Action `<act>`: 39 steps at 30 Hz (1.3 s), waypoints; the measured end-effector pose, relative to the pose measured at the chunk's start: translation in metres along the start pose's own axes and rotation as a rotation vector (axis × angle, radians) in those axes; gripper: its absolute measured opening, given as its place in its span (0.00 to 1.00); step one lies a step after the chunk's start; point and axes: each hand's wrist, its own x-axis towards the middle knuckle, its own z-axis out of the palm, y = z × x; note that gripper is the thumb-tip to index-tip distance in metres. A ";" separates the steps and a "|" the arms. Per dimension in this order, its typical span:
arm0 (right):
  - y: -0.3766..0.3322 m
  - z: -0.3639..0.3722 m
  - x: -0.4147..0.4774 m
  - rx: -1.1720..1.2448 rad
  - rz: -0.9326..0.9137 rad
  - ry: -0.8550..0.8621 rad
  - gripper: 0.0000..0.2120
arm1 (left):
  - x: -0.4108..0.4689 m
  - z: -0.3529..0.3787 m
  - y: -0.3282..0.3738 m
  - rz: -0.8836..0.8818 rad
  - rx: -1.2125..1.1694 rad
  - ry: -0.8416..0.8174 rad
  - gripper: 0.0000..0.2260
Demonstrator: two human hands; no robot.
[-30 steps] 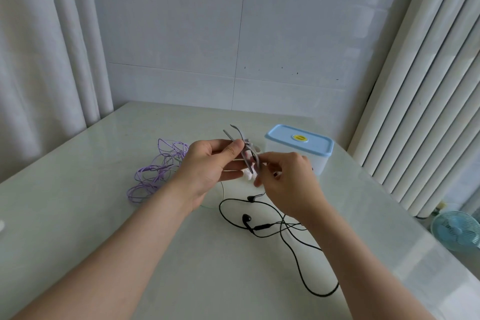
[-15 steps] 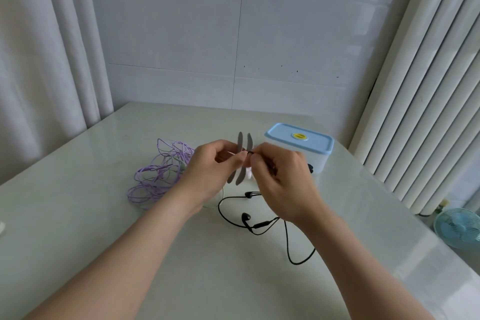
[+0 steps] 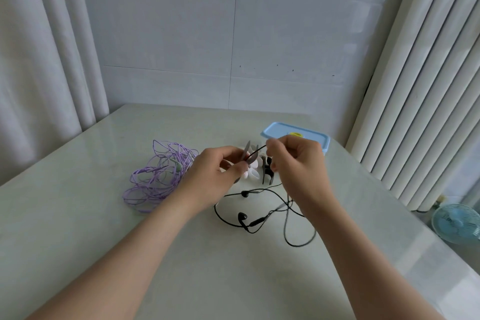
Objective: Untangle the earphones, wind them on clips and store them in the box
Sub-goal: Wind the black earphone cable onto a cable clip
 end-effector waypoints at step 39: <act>-0.001 0.003 -0.005 -0.101 -0.071 -0.277 0.18 | 0.001 -0.012 -0.006 -0.053 -0.186 0.031 0.06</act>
